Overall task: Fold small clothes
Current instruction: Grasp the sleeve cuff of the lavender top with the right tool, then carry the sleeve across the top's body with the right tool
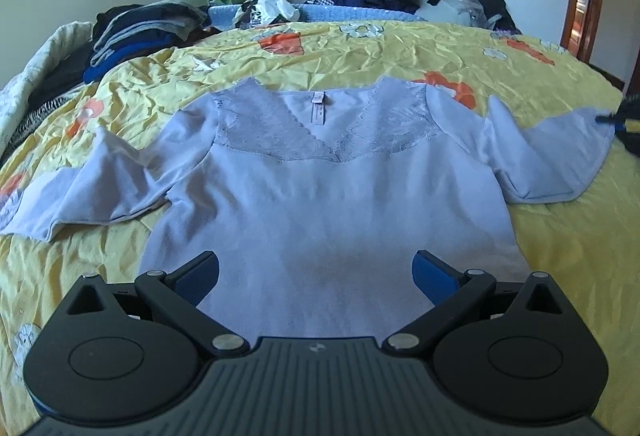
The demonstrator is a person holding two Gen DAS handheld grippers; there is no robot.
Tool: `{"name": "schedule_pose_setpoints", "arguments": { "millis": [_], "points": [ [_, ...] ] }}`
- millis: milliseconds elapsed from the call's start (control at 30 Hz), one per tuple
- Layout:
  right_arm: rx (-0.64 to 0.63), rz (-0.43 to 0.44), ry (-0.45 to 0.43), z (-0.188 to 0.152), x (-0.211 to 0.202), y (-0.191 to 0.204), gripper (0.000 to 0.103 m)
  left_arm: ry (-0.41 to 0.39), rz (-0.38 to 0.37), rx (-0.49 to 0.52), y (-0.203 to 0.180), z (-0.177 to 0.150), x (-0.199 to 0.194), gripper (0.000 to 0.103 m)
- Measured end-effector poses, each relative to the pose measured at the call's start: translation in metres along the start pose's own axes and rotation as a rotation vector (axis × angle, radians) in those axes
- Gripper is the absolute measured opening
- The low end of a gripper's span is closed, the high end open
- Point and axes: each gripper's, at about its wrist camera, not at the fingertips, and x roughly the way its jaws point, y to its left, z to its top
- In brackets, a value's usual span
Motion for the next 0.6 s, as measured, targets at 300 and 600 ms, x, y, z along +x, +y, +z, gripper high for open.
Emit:
{"name": "schedule_pose_setpoints", "arguments": {
  "millis": [300, 600],
  "points": [
    [-0.070, 0.102, -0.079, -0.016, -0.020, 0.035, 0.006, -0.030, -0.048, -0.132, 0.032, 0.007, -0.016, 0.103],
    [-0.223, 0.509, 0.134, -0.124, -0.032, 0.181, 0.006, -0.114, 0.027, -0.234, 0.085, 0.007, -0.045, 0.103]
  ]
}}
